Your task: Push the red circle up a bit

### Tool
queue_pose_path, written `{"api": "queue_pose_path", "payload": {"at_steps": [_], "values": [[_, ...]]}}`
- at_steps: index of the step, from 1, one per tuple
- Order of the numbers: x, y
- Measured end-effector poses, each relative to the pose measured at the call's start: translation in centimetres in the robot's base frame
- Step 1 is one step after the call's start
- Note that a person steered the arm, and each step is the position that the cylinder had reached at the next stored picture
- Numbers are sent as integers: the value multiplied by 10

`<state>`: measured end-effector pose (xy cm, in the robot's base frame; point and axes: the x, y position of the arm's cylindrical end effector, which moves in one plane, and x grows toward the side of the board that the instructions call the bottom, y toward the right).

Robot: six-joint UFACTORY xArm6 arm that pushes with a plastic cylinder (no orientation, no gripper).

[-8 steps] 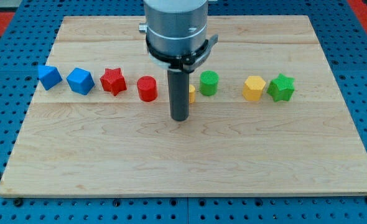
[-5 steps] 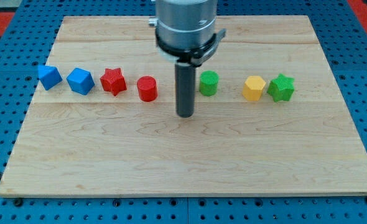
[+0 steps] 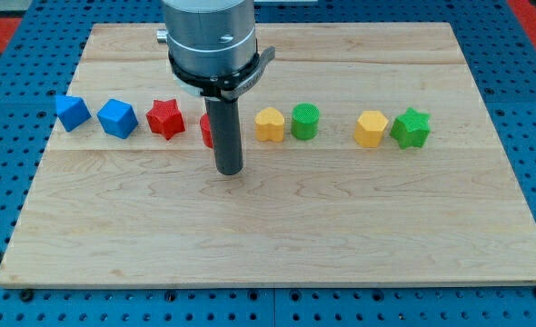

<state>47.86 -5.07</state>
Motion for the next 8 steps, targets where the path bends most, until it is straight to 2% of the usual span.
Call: {"api": "queue_pose_path", "payload": {"at_steps": [1,3,6,8], "values": [[9,0],[-20,-39],[-43,-28],[-15,-4]]}}
